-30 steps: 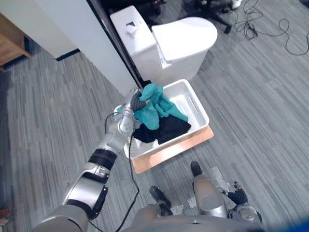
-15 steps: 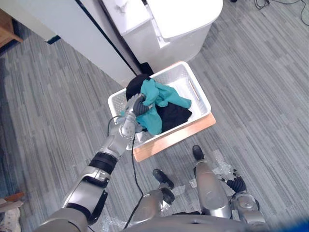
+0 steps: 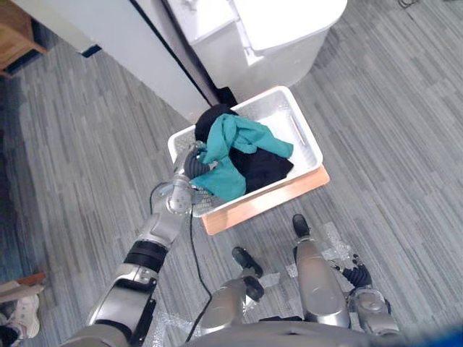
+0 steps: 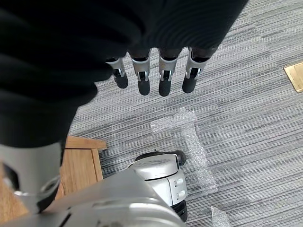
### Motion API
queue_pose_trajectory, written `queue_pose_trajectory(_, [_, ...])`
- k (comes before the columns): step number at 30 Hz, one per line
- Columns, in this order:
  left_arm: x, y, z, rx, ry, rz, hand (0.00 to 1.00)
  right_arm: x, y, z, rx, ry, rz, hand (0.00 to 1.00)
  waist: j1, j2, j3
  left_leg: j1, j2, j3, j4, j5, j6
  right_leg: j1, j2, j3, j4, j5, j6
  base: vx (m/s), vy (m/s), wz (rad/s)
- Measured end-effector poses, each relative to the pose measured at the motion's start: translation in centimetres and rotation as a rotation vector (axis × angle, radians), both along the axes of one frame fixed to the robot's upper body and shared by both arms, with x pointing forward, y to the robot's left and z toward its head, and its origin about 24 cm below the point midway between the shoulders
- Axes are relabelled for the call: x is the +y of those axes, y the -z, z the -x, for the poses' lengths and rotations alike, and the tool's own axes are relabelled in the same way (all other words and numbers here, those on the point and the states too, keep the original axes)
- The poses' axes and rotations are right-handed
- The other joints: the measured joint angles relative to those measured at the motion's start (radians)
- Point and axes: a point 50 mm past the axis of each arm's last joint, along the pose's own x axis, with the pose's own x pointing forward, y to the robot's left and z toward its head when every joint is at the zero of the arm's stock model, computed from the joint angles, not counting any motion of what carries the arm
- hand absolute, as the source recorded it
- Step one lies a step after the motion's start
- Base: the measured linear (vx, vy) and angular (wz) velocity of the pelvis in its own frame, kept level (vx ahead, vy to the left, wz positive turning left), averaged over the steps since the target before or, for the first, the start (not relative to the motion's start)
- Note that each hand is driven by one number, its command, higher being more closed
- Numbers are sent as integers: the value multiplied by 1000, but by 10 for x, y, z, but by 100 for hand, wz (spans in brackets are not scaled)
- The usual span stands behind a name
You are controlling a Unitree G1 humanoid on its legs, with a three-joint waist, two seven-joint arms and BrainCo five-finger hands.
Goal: Tidy the bed and pick cloth on bed and put in laundry
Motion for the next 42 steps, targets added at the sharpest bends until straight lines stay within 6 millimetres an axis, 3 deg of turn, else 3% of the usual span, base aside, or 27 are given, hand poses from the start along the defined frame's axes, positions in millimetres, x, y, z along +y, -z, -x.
queue_pose_trajectory(15, [10, 14, 9, 46, -34, 33, 0, -3, 8, 15, 64, 25, -5, 0, 32, -6, -28, 51, 5, -4, -15, -1, 1, 80, 2, -20, -63, 28, 4, 0, 1, 1])
queue_pose_trajectory(19, [34, 19, -1, 91, -156, 62, 0, 3, 13, 24, 96, 14, -26, 0, 26, -32, -74, 68, 14, -2, -16, -4, 6, 102, 10, -23, -73, 29, 2, 16, -3, -2])
queue_pose_trajectory(22, [38, 25, 0, 113, -193, 63, 0, 6, 15, 27, 108, -8, -28, 0, 24, -53, -88, 100, 21, -5, -16, -5, 4, 145, 15, -31, -92, 31, -1, 11, -4, 3])
queue_pose_trajectory(28, [63, 19, 5, 53, -334, 194, 0, 6, 20, 39, 152, -7, -40, 0, 45, -59, -133, 110, 28, -35, -16, -5, 4, 189, 13, -63, -128, 38, -4, 7, -4, 15])
queue_pose_trajectory(34, [113, 47, 41, 66, -636, 407, 0, 7, 25, 53, 197, -11, -64, 0, 77, -76, -182, 126, 39, -78, -17, -7, 1, 247, 17, -102, -172, 42, -8, 18, -10, 17])
queue_pose_trajectory(37, [126, 64, 60, 96, -745, 485, 0, 8, 27, 55, 209, -14, -72, 0, 91, -86, -194, 126, 40, -91, -17, -7, 1, 260, 16, -108, -189, 46, -7, 13, 1, 13])
queue_pose_trajectory(39, [137, 88, 85, 136, -879, 593, 0, 7, 28, 57, 217, -12, -77, 0, 99, -95, -205, 125, 39, -113, -21, -7, 2, 279, 15, -128, -214, 53, -6, 37, 3, 17])
queue_pose_trajectory(42, [137, 119, 117, 224, -1002, 698, 0, 8, 29, 60, 235, -11, -86, 0, 107, -104, -225, 126, 36, -130, -30, -7, 2, 298, 14, -141, -241, 61, -5, 46, 17, 20])
